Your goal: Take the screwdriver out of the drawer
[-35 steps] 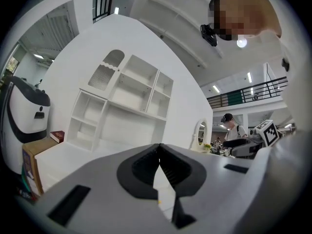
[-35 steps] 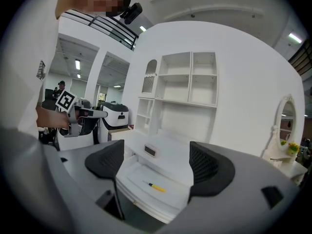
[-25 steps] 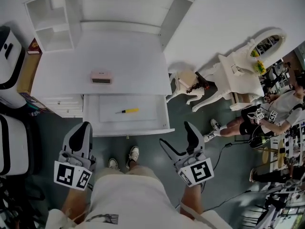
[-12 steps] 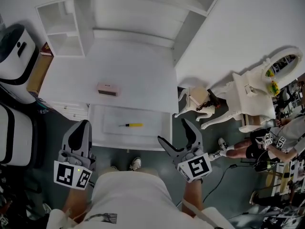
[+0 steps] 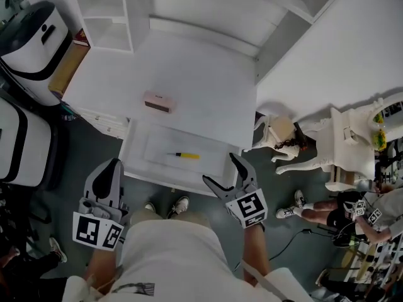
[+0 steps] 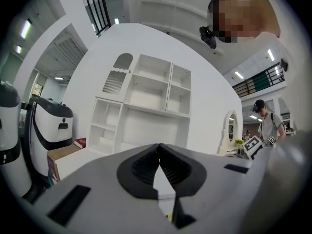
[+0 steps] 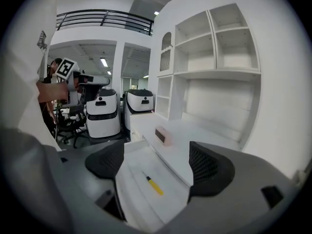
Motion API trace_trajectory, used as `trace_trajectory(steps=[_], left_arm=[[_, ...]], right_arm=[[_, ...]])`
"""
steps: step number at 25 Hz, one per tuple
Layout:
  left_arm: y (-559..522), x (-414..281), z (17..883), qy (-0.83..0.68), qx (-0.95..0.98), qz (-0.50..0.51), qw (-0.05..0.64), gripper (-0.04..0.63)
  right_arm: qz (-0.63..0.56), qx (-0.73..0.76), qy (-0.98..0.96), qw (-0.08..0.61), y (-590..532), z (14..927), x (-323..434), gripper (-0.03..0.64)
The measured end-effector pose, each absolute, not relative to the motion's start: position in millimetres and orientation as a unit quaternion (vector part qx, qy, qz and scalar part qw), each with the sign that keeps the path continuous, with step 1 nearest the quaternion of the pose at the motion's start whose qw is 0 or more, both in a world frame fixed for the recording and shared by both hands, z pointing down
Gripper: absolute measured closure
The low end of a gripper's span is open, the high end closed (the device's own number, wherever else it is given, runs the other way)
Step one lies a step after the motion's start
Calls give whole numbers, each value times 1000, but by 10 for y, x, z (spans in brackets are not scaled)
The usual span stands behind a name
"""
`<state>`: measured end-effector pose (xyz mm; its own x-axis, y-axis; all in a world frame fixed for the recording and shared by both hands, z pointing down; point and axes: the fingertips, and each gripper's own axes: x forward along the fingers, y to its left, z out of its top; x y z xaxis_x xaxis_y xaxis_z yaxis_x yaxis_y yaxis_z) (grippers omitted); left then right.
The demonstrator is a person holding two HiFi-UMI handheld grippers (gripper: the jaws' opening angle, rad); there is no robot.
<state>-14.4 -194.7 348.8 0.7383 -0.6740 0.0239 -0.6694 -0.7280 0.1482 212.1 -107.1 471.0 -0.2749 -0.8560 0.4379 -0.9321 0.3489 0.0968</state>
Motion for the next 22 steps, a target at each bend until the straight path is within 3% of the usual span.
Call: trace_trajectory(steps=[22], left_arm=[[-1761, -732, 3798, -459, 883, 27, 92, 580]], right_arm=[[127, 364, -809, 444, -1689, 7068, 1834, 204]])
